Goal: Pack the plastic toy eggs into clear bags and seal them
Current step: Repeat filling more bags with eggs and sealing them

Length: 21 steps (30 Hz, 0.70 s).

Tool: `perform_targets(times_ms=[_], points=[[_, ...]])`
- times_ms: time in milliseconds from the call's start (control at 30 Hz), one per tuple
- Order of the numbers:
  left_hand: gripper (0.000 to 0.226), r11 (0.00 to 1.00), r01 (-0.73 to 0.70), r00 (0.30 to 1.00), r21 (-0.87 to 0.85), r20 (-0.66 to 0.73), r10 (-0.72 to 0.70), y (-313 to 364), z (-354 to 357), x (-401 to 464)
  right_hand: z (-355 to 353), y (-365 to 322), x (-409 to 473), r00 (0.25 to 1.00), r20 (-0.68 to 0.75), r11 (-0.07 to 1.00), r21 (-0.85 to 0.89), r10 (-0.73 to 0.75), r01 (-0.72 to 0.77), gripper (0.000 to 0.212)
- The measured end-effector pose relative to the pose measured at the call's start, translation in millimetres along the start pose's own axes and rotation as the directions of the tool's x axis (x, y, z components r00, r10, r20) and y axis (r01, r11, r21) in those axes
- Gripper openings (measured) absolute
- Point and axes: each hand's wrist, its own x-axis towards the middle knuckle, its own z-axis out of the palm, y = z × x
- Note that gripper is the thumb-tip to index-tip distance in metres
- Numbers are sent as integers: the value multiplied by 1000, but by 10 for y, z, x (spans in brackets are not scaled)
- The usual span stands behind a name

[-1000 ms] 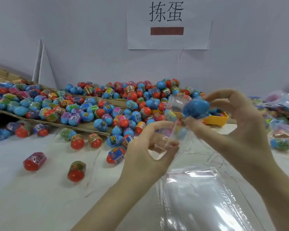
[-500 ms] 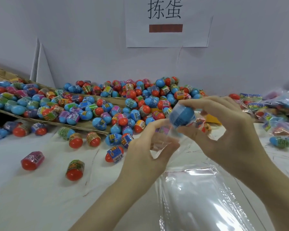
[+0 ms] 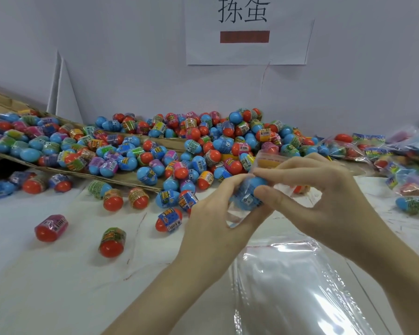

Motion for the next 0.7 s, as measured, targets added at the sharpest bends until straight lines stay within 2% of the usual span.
perform_targets(times_ms=[133, 300, 367, 433, 467, 500, 533, 567, 600, 633, 667, 700], points=[[27, 999, 34, 999, -9, -7, -34, -8, 5, -7, 38, 38, -21, 999, 26, 999, -11, -41, 42, 7], [19, 997, 77, 997, -15, 6, -77, -66, 38, -8, 69, 37, -61, 992, 111, 991, -114, -63, 75, 36], [15, 992, 105, 994, -76, 16, -104, -79, 52, -5, 104, 32, -66, 978, 199, 990, -108, -63, 86, 38], [13, 985, 119, 993, -126, 12, -118, -83, 46, 0, 126, 29, -65, 971, 219, 989, -94, -94, 117, 35], [8, 981, 120, 993, -153, -3, -122, -72, 30, 9, 129, 21, -47, 984, 128, 988, -72, -126, 136, 29], [6, 967, 145, 988, -208, -16, -152, -62, -2, 27, 128, 15, -9, 989, -46, 989, -39, -141, 140, 21], [12, 946, 179, 981, -272, -28, -194, -62, -36, 51, 115, 35, 42, 958, -266, 991, 44, -112, 128, 15], [16, 912, 222, 967, -346, -45, -253, -69, -82, 84, 104, 55, 106, 890, -455, 974, 188, -25, 123, 19], [16, 885, 242, 949, -397, -92, -301, -88, -143, 124, 113, 85, 174, 824, -559, 931, 341, 92, 128, 27], [12, 859, 252, 921, -446, -162, -354, -105, -212, 161, 141, 132, 241, 809, -550, 890, 449, 207, 77, 31], [14, 838, 246, 883, -486, -244, -401, -132, -285, 195, 203, 150, 294, 845, -472, 897, 441, 250, -20, 27], [20, 819, 233, 836, -524, -322, -444, -158, -353, 223, 295, 191, 322, 918, -329, 949, 290, 219, -122, 20]])
